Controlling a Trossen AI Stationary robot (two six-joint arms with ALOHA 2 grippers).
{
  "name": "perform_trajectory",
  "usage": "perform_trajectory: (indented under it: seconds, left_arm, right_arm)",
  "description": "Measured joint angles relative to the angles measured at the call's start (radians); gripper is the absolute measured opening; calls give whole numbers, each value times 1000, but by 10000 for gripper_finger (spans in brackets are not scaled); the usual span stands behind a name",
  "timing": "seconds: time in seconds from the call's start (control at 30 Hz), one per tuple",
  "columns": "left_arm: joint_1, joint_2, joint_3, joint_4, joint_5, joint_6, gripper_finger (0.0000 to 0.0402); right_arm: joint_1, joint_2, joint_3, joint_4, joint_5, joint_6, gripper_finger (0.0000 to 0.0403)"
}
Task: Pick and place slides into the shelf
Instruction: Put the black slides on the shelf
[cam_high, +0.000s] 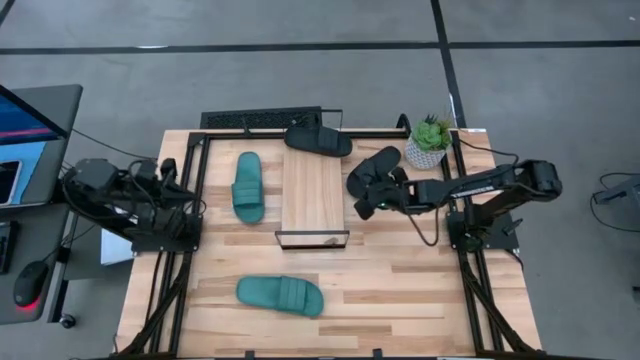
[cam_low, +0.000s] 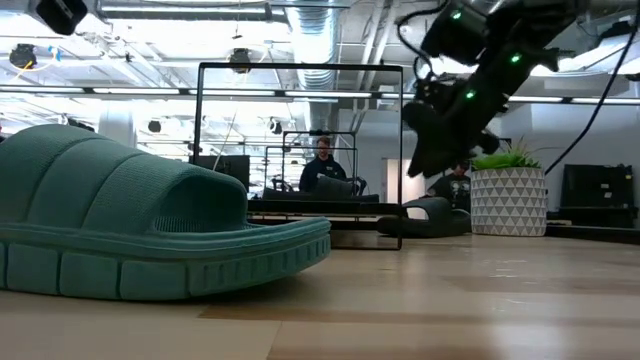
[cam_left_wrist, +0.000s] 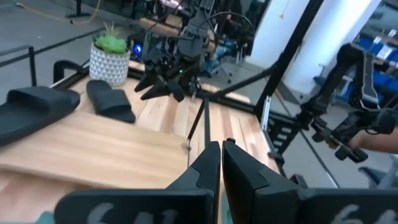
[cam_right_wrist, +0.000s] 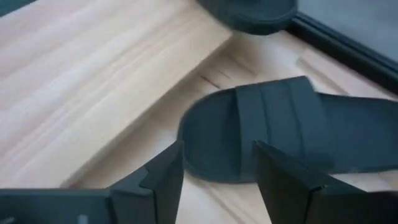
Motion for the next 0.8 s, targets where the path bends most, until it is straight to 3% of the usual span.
perform_trajectory:
  seconds: [0.17,0.3,0.8]
  left_arm:
    - [0,1,70,-126,19,5,6]
    - [0,0,112,-187,22,3,6]
    - [0,0,161,-265,45,-2,6]
  right_arm:
    - [5,108,61,-99,9,23,193]
    - [4,170,139,-225,77,23,186]
    - [-27,318,252,-382,108,37,187]
